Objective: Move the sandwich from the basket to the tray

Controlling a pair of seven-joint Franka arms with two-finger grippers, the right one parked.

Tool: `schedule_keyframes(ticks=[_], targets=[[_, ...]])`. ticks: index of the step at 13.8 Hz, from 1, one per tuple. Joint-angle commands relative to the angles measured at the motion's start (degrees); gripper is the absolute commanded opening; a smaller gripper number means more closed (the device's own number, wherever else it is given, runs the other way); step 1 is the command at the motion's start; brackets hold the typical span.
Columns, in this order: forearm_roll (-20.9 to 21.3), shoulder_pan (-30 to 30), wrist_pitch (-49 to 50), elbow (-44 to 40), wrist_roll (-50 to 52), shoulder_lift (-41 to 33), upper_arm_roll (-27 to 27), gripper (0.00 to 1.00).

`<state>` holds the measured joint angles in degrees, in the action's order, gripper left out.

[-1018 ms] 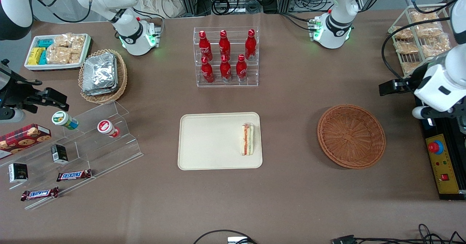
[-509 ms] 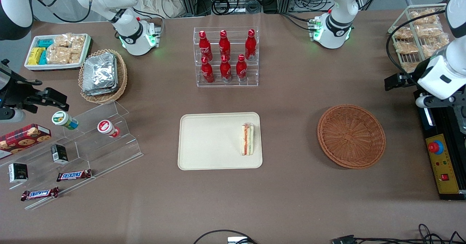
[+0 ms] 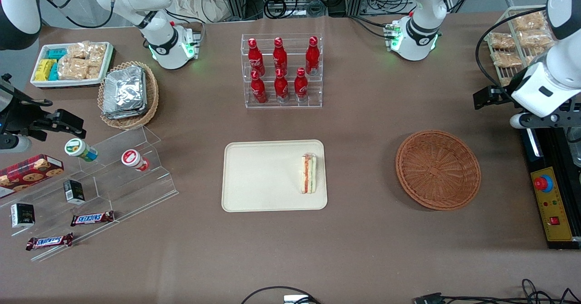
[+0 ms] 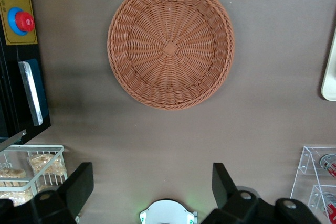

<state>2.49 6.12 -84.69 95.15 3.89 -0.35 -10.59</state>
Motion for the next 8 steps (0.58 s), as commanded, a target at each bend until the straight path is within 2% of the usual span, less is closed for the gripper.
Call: schedule_keyframes(ticks=[1,8], targets=[[0.06,-1.28,-0.21,0.39,-0.29,-1.32,0.49,1.00],[-0.21,-0.58,-0.56,0.74,-0.29,-0.97,0.49,1.00]])
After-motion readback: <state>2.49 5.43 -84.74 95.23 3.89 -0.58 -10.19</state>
